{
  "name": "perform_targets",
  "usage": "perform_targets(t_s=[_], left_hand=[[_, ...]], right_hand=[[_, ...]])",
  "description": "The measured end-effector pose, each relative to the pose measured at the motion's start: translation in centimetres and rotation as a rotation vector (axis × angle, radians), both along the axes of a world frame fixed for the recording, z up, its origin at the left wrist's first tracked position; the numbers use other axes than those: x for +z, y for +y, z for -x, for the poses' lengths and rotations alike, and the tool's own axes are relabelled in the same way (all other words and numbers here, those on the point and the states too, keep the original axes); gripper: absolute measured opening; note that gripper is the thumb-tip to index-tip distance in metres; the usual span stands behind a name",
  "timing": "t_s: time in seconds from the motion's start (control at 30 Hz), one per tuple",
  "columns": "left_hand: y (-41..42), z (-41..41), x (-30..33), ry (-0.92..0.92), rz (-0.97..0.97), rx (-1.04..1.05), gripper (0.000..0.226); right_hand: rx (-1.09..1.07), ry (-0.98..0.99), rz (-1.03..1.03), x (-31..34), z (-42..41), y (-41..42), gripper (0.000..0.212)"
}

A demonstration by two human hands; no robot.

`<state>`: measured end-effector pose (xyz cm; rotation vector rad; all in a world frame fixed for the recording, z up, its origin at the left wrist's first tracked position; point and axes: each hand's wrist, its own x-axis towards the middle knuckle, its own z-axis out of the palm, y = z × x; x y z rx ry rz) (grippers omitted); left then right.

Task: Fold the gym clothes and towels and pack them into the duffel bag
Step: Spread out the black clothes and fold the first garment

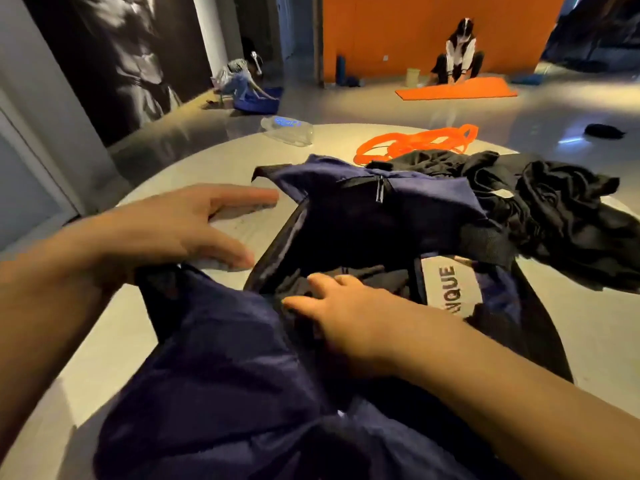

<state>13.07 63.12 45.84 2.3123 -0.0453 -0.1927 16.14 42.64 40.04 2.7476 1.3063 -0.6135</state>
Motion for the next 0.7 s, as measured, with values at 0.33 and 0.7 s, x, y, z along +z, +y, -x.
perform_targets(t_s=[0.33, 0.7], left_hand=[[2.6, 4.4, 1.4, 0.125, 0.209, 0.174, 0.100], [1.3, 4.7, 1.5, 0.116, 0.299, 0.265, 0.086]], right_hand=[[0.114, -0.086, 0.029, -5.7, -2.6, 3.1, 0.086], [-0.002, -0.096, -0.073, -5.9, -5.1, 6.0, 0.062]])
